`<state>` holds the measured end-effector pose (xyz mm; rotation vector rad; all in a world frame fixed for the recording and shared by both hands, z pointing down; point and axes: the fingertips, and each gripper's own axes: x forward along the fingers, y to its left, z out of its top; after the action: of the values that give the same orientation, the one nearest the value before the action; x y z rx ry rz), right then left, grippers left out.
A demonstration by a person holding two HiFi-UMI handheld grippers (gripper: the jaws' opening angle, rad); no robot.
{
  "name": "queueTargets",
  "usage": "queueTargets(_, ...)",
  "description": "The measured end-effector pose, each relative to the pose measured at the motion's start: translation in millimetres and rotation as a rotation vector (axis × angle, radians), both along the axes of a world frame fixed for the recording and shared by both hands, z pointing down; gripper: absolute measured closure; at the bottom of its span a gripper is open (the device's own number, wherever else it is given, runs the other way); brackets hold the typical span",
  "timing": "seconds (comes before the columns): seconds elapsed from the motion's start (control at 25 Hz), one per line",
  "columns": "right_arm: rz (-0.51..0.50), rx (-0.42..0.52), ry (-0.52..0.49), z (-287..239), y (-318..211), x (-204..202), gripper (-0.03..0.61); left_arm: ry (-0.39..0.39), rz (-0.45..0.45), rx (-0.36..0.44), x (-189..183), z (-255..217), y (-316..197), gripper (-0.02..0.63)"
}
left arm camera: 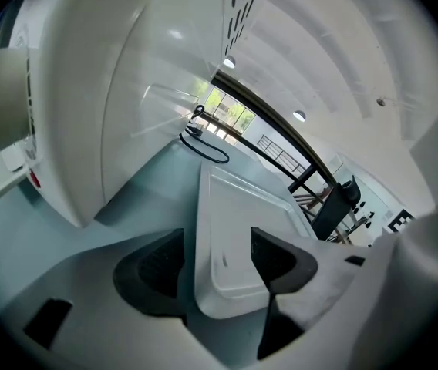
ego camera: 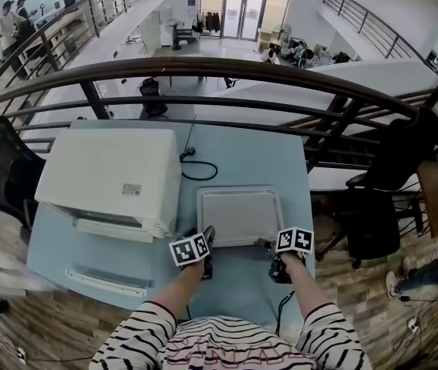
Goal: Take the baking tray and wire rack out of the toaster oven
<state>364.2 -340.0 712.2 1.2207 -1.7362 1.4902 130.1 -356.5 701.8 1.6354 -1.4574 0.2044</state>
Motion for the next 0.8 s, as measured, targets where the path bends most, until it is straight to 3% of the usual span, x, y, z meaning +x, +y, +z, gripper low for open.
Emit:
queueTargets(0.24,0.020,0.089,-0.016,-16,2,-4,0.252,-0.005,0.016,0.047,-4,-11,3,0.344)
queueTargets(0.56,0.124,0.384,-0.065,-81,11,-30,0.255,0.076,0.101,0.204,0,-63,25,0.348)
queueTargets(0.68,0.162,0.480,-0.096,-106,27,-50,0.259,0.098,0.148,0.275,-6,-88,43,0.380)
queueTargets(0.76,0.184,0.544,-0.108,-121,42,-62,0.287,0.101,0.178,0.321,-13,-103,57,0.406)
queueTargets(0.8,0.191,0.582,-0.114,-128,49,-68,0.357,0.106,0.191,0.342,-16,-109,64,0.417)
